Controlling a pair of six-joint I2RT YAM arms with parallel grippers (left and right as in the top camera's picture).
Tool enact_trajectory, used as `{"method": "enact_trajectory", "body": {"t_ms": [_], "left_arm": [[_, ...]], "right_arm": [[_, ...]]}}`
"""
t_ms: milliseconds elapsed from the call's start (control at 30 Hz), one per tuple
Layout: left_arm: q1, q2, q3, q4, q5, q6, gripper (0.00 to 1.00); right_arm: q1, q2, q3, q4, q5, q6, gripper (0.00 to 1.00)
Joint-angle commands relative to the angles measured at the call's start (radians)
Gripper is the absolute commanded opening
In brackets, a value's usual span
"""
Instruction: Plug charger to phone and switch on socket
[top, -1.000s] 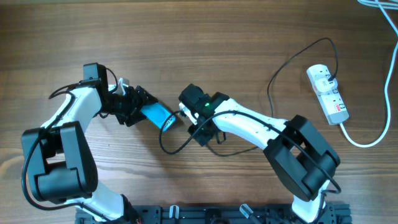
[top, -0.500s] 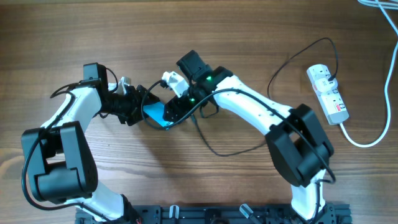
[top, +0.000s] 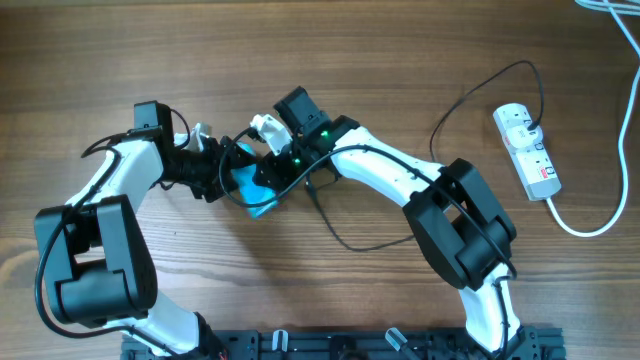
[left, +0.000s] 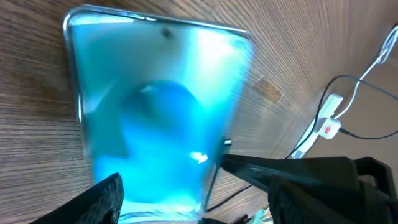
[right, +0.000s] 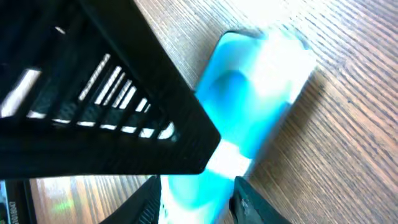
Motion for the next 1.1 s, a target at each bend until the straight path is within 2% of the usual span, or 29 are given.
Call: {"method": "enact_trajectory", "body": {"t_ms": [0,67,167,233,267,300,400,533,600,733,800,900,933,1000,1067], "left_arm": [[0.003,0.006,0.017,0.0,0.022,0.023,0.75],[0.003,0.006,0.017,0.001,0.022,0.023,0.75],[0.003,0.006,0.017,0.005,-0.028,0.022,0.85],[0.003,0.006,0.017,0.008,-0.057,0.021,0.86],[0.002,0.006,0.017,0.008,-0.085,0.014,0.9],[-0.006,0.006,0.017,0.008,-0.134,-0.013,0.92],[-0.074,0.006,0.018,0.016,-0.323,-0.115,0.96],[-0.214,0.006,0.084,0.003,-0.551,-0.234,0.96],[-0.265,0.006,0.111,-0.01,-0.666,-0.272,0.96],[-0.343,0.031,0.114,-0.019,-0.779,-0.275,0.95],[-0.351,0.067,0.114,-0.039,-0.832,-0.302,0.95],[-0.353,0.093,0.114,-0.029,-0.823,-0.304,0.95],[-0.354,0.106,0.114,-0.029,-0.811,-0.304,0.92],[-0.353,0.14,0.114,-0.028,-0.787,-0.304,0.79],[-0.353,0.147,0.114,-0.032,-0.747,-0.287,0.69]], "right_arm": [[0.006,0.02,-0.029,0.013,0.02,0.019,0.35],[0.006,0.02,-0.029,0.022,0.016,0.022,0.18],[0.006,0.02,-0.029,0.021,0.03,0.022,0.18],[0.006,0.02,-0.029,0.017,0.044,0.022,0.2],[0.006,0.02,-0.029,0.014,0.044,0.022,0.28],[0.001,0.017,-0.028,0.007,0.087,0.042,0.43],[-0.071,-0.052,-0.028,-0.042,0.265,0.196,0.52],[-0.168,-0.088,-0.028,-0.154,0.264,0.209,0.82],[-0.169,-0.085,-0.028,-0.187,0.264,0.209,0.9],[-0.161,-0.085,-0.028,-0.211,0.264,0.209,1.0],[-0.161,-0.085,-0.028,-0.217,0.264,0.209,1.0],[-0.161,-0.085,-0.028,-0.223,0.264,0.209,1.0],[-0.161,-0.085,-0.028,-0.224,0.264,0.209,1.0],[-0.161,-0.085,-0.028,-0.233,0.261,0.208,1.0],[-0.161,-0.085,-0.028,-0.238,0.168,0.138,1.0]]}}
